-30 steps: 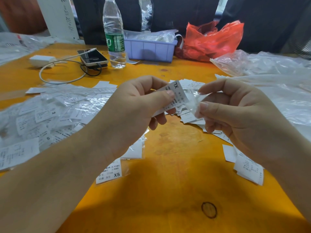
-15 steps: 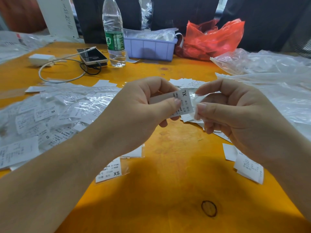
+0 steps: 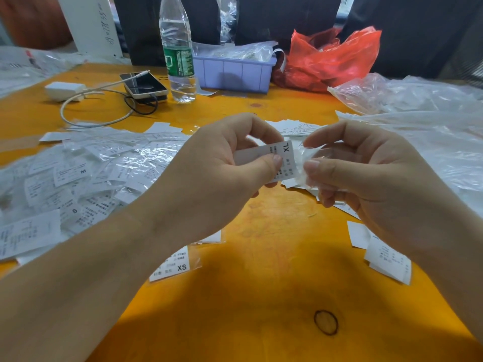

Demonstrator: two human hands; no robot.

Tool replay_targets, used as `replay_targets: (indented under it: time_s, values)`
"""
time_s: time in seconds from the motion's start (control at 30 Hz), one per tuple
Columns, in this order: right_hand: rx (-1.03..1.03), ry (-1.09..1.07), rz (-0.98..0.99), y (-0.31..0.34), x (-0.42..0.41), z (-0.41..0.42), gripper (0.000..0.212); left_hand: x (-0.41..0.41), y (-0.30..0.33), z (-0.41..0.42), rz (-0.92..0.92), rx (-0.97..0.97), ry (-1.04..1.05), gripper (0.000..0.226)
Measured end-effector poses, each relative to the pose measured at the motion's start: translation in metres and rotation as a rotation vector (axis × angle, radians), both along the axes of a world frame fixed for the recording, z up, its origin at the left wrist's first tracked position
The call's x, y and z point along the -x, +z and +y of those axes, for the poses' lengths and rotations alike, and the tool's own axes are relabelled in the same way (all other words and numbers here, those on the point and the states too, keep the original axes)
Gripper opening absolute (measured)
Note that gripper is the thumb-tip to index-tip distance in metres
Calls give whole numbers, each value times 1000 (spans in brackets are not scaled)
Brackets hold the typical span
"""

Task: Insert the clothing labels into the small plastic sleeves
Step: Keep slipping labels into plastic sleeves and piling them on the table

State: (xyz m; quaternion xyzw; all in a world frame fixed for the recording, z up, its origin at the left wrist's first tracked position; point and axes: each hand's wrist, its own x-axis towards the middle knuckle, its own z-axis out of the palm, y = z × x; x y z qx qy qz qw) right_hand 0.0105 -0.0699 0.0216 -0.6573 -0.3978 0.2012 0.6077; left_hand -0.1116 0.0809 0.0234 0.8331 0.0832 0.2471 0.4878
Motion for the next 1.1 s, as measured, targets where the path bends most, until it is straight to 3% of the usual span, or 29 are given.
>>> replay_targets:
  time_s: [0.2,0.37,0.5,0.73,1.1]
  values:
    - [-6,10,-5,1,2,0,32,-1,-5,0,57,-162,45,19]
    - [-29,52,-9,-1,4,2,31,-8,-9,-2,172,78,-69,26]
    - [-28,68,-9,-2,4,2,27,-11,-12,1,236,128,-79,31]
    - [-20,97,12,-3,3,2,28,-7,-7,2,222,331,-165,16]
    - [-7,140,39,-3,4,2,34,-7,-5,6,187,212,-80,15]
